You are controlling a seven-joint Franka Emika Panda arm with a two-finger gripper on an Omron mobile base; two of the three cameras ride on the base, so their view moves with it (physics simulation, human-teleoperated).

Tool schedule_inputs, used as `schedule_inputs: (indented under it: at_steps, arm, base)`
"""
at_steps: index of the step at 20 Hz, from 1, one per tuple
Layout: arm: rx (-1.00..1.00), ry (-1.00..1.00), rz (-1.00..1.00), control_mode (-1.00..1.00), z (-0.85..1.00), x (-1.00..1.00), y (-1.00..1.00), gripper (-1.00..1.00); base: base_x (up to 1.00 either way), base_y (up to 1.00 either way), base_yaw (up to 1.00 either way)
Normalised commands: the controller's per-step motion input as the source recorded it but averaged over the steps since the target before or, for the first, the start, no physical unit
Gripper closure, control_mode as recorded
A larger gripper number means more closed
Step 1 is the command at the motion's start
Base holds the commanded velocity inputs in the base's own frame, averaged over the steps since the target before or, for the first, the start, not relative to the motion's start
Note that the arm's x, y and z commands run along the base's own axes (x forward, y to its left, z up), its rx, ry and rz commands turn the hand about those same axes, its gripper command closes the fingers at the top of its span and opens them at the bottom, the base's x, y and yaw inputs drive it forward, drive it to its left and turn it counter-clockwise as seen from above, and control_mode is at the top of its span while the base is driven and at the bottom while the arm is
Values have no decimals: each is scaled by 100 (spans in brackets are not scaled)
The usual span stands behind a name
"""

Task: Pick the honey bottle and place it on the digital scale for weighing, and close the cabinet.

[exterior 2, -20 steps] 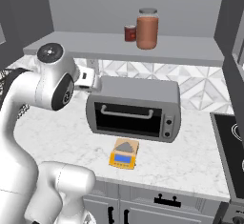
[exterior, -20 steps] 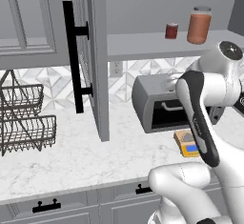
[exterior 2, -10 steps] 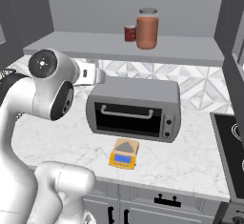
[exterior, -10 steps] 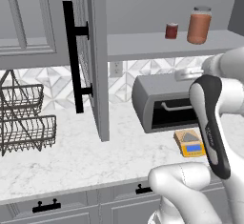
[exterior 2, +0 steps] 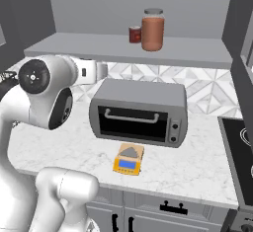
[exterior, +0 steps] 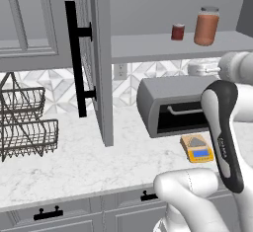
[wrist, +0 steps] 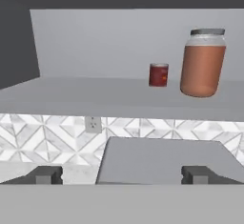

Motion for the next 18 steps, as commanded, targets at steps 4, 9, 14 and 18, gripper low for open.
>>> schedule_inputs:
  at_steps: [4,9,14,18]
  arm:
    - [0,-20,-3,-100,43,-10,-25,-100]
    - [1,-6,-4,-100,50,-11,-30,-100]
    - [0,-4,-2,-100,41,-19,-39,-100]
    - [2,0,0,-100,18,-13,-42,-100]
  base:
    - [0,0,0]
    - [0,0,0]
    - [0,0,0]
    - [0,0,0]
